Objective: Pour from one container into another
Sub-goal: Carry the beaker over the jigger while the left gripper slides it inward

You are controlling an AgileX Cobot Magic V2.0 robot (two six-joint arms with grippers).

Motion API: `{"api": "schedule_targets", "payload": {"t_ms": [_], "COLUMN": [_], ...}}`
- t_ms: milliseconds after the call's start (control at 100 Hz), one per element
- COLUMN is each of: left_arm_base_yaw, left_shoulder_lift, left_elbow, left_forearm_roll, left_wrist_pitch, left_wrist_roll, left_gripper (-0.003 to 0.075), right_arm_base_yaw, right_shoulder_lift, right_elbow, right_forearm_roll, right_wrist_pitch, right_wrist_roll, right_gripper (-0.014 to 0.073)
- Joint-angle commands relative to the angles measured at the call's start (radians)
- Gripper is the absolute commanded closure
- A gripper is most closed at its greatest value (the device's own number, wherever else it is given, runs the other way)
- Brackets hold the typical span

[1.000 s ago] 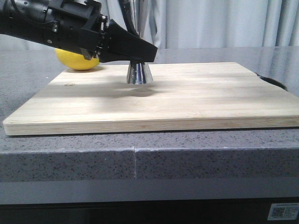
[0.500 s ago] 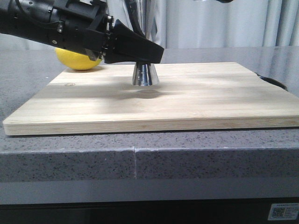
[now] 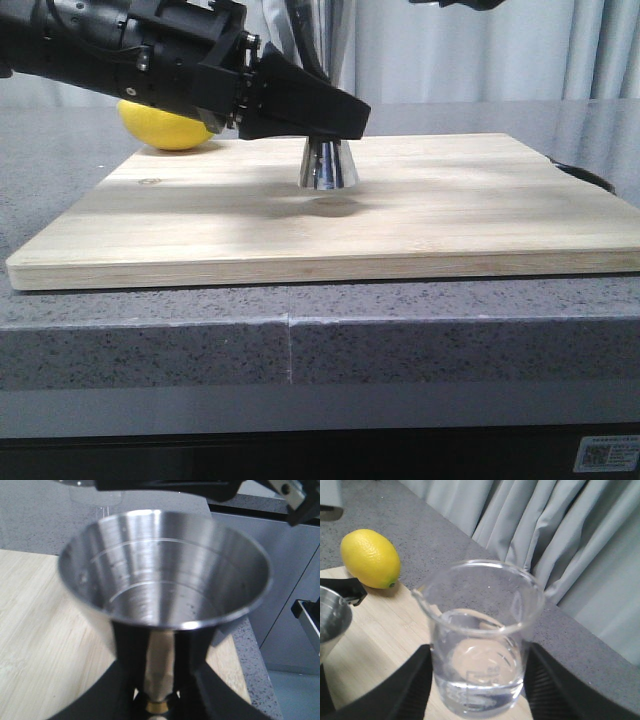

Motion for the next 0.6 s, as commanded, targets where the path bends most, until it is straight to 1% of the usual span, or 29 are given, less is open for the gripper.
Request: {"api": "schedule_targets", "payload": {"t_ms": [0,590], "left_arm_base_yaw": [-0.014,-0.019], "left_shoulder_lift": [-0.059,-0.059], "left_elbow": [-0.029,-0.029], "left_forearm_roll": [-0.069,-0.069], "left_wrist_pitch": [0.108,0.108], "left_wrist_roll": [-0.001,-0.001], "left_gripper": [0.0731,0.0731], "right_arm_base_yaw": [0.001,0.015], "right_shoulder_lift": [-0.037,-0.037], "right_elbow": [-0.031,-0.031], "right_forearm_roll": [-0.007,-0.060], "right_wrist_pitch": [-0.084,-0.108], "right_wrist_roll": [0.001,0.001], "right_gripper": [0.0275,0.0275]}}
